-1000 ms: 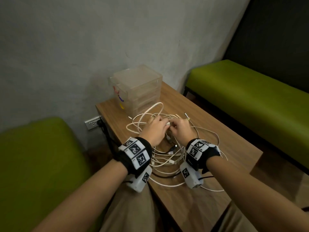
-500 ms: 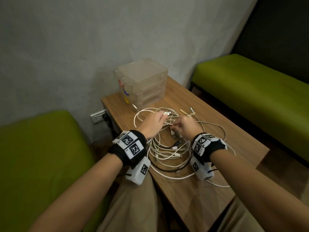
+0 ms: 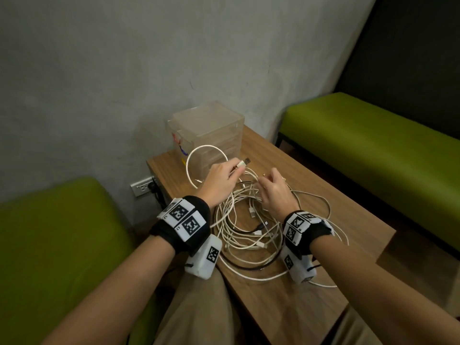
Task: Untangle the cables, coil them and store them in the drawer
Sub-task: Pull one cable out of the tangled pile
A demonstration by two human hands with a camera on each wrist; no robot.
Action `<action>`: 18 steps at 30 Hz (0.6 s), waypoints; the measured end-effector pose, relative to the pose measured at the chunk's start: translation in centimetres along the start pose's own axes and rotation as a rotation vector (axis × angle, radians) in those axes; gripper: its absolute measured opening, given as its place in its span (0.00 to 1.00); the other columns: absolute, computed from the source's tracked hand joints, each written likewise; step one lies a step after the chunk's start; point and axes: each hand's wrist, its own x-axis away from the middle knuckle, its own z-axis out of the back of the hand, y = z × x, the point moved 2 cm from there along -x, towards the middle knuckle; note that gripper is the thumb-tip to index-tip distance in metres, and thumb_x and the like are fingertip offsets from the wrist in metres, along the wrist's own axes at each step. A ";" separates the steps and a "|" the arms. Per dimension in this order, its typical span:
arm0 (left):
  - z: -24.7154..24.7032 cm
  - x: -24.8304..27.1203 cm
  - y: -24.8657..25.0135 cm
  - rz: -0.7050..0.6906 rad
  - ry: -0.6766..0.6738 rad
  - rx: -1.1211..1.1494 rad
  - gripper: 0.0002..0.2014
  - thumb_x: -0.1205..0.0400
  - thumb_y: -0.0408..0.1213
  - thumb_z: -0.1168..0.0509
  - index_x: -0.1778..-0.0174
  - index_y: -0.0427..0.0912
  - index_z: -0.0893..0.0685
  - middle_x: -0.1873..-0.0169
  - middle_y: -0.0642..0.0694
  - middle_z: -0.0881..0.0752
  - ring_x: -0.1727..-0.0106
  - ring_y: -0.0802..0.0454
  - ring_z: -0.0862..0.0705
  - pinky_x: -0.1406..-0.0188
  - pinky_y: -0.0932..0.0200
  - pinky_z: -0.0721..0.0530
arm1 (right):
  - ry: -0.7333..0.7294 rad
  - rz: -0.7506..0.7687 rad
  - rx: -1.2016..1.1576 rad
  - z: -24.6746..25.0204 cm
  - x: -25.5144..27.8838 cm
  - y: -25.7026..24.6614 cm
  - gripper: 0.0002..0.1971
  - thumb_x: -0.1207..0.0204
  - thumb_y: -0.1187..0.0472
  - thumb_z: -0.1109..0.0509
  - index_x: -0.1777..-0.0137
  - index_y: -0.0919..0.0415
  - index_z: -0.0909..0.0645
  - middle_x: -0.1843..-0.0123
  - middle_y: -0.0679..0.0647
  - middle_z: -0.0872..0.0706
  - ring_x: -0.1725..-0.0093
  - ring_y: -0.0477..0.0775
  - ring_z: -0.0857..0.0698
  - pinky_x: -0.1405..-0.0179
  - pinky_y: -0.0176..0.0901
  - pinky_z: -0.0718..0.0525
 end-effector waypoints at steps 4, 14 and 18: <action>-1.6 -0.2 0.4 0.068 -0.043 -0.025 0.12 0.15 0.42 0.44 0.47 0.42 0.17 0.54 0.43 0.13 0.52 0.48 0.16 0.53 0.51 0.19 | 0.057 -0.029 -0.127 0.1 0.1 -0.3 0.09 0.18 0.63 0.40 0.52 0.70 0.23 0.57 0.62 0.22 0.63 0.58 0.23 0.64 0.50 0.23; -2.4 -1.2 1.0 0.267 0.184 0.051 0.15 0.13 0.40 0.49 0.53 0.36 0.20 0.67 0.46 0.21 0.67 0.53 0.25 0.72 0.65 0.34 | -0.198 -0.033 -0.146 -0.6 0.1 1.5 0.07 0.21 0.60 0.36 0.46 0.61 0.24 0.55 0.57 0.14 0.59 0.55 0.16 0.57 0.49 0.16; 2.8 -2.4 1.7 0.246 0.335 0.111 0.14 0.13 0.40 0.50 0.59 0.39 0.25 0.74 0.52 0.29 0.72 0.57 0.30 0.76 0.69 0.31 | -0.347 -0.141 -0.016 -1.2 0.8 4.2 0.08 0.20 0.60 0.36 0.46 0.61 0.19 0.46 0.57 0.17 0.46 0.59 0.18 0.47 0.51 0.19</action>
